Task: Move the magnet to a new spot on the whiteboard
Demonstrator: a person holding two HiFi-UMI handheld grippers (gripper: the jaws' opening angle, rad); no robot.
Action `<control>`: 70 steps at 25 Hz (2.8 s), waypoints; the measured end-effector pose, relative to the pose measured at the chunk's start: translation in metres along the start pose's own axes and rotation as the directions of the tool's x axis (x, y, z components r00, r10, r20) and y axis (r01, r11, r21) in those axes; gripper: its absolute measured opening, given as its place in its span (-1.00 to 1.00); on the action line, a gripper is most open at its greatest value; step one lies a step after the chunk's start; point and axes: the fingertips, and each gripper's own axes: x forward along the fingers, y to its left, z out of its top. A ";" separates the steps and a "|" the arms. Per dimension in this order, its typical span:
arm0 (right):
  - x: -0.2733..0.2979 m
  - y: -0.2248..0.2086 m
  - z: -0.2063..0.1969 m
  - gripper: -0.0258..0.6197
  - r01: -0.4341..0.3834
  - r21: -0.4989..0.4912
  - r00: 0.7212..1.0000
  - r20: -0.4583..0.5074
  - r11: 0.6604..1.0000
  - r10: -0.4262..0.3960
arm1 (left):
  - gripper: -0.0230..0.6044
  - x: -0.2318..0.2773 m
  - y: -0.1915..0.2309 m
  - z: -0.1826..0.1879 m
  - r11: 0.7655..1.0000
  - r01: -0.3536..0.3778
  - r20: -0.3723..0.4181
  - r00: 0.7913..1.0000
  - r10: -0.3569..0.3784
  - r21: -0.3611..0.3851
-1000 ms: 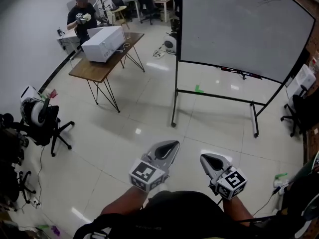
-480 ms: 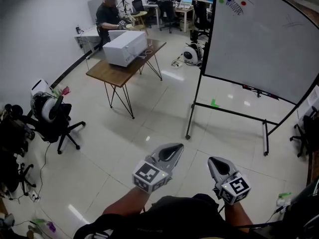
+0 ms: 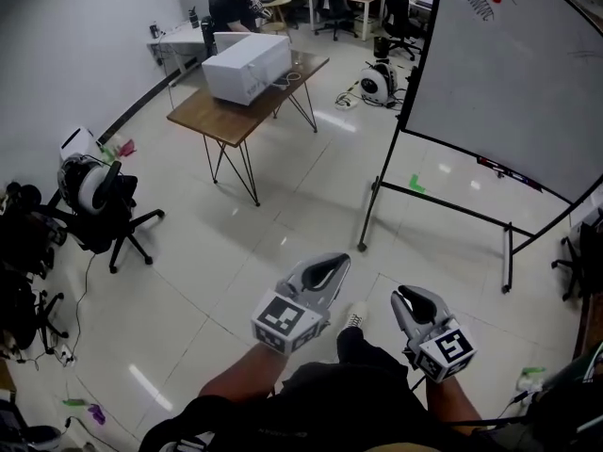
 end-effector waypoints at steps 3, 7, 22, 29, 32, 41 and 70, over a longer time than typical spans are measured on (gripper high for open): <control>0.021 -0.013 0.001 -0.79 -0.008 -0.003 1.000 -0.007 1.000 0.008 | -0.88 0.011 0.022 -0.005 1.000 -0.021 -0.014 1.000 0.021 -0.014; 0.053 -0.044 0.027 -0.72 0.006 -0.025 0.999 0.041 1.000 -0.005 | -0.88 0.037 0.047 0.014 1.000 -0.027 -0.016 0.999 0.027 0.010; 0.129 -0.183 0.097 -0.63 -0.024 -0.110 0.984 0.170 0.994 0.043 | -0.88 0.197 0.120 0.089 0.993 -0.025 0.093 0.996 0.015 0.116; 0.149 -0.226 0.106 -0.92 0.024 -0.055 0.981 0.193 0.998 -0.013 | -0.88 0.238 0.143 0.081 0.994 0.004 0.059 0.998 -0.010 0.105; 0.153 -0.236 0.114 -0.92 0.035 -0.075 0.975 0.223 0.997 -0.018 | -0.88 0.257 0.151 0.069 0.996 0.038 0.036 0.999 -0.041 0.083; 0.199 -0.288 0.119 -0.92 0.123 -0.058 0.977 0.181 0.991 -0.111 | -0.88 0.308 0.203 0.087 0.990 0.123 0.040 0.991 -0.126 0.070; 0.267 -0.461 0.259 -0.82 0.468 -0.255 0.873 0.282 0.846 -0.398 | -0.88 0.475 0.278 0.149 0.936 0.331 0.053 0.940 -0.338 0.117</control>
